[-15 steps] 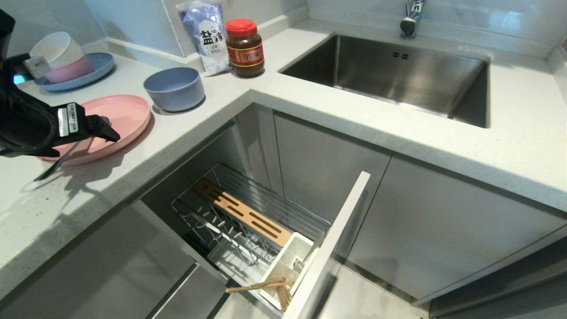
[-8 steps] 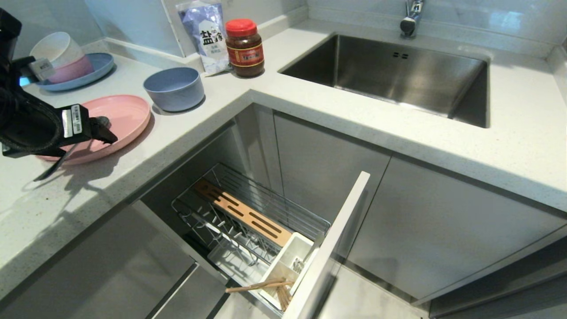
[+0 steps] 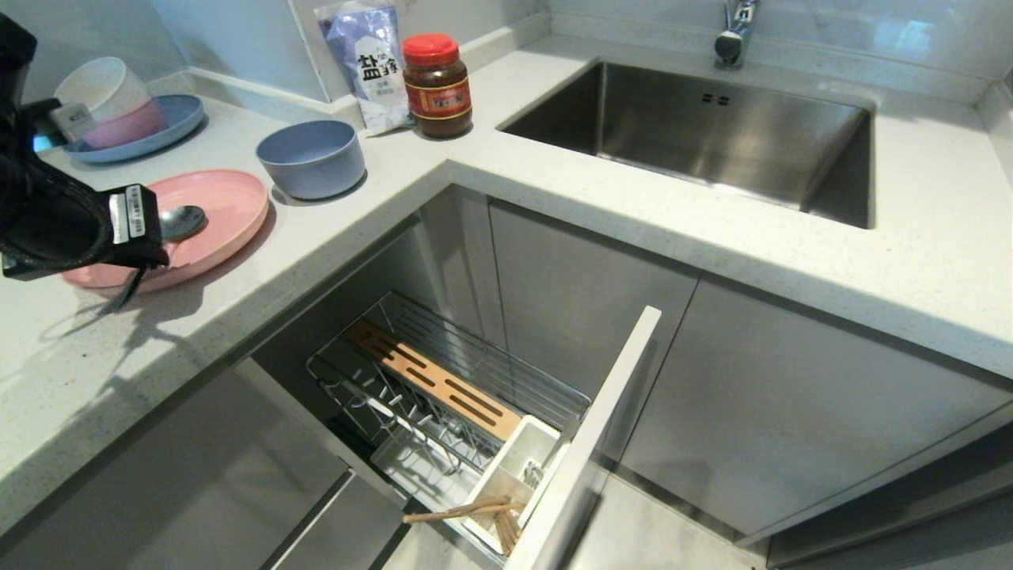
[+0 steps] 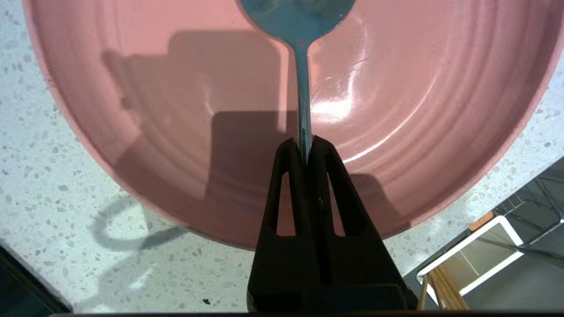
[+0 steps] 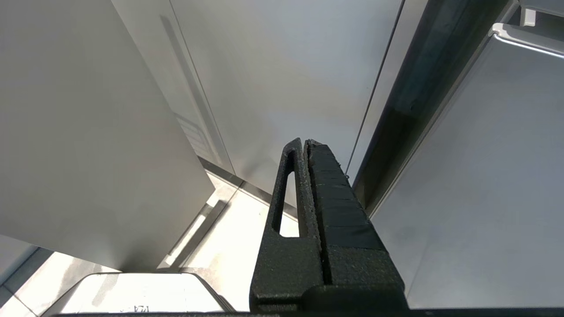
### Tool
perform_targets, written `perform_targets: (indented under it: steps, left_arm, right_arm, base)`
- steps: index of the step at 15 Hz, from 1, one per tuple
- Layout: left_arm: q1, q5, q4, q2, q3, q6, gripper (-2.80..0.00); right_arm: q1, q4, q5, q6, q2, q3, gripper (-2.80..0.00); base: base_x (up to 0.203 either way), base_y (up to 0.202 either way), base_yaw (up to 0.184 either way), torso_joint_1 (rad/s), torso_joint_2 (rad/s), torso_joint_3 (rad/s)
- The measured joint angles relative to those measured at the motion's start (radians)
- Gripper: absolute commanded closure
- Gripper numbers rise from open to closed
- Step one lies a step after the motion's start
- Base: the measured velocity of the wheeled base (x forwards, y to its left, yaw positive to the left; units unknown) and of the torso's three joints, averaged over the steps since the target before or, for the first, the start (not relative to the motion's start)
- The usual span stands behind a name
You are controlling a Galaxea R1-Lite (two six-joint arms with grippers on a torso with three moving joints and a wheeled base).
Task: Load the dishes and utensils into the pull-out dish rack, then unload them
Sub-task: Pick up the spoon and place it in the cupboard
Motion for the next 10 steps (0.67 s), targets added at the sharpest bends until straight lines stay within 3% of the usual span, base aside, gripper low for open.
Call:
perform_targets:
  steps: [7,10]
  left_arm:
    - [0.000,-0.002,-0.001,-0.022,-0.009,-0.006,0.00]
    - [-0.001,-0.006,-0.005,-0.064,-0.042,-0.068,0.00]
  right_arm:
    - [0.000,0.000,0.000,0.000,0.000,0.000,0.00]
    - [0.000,0.000,0.000,0.000,0.000,0.000,0.00]
  base:
    - [0.000,0.000,0.000,0.000,0.00,0.000]
    - [0.000,0.000,0.000,0.000,0.00,0.000]
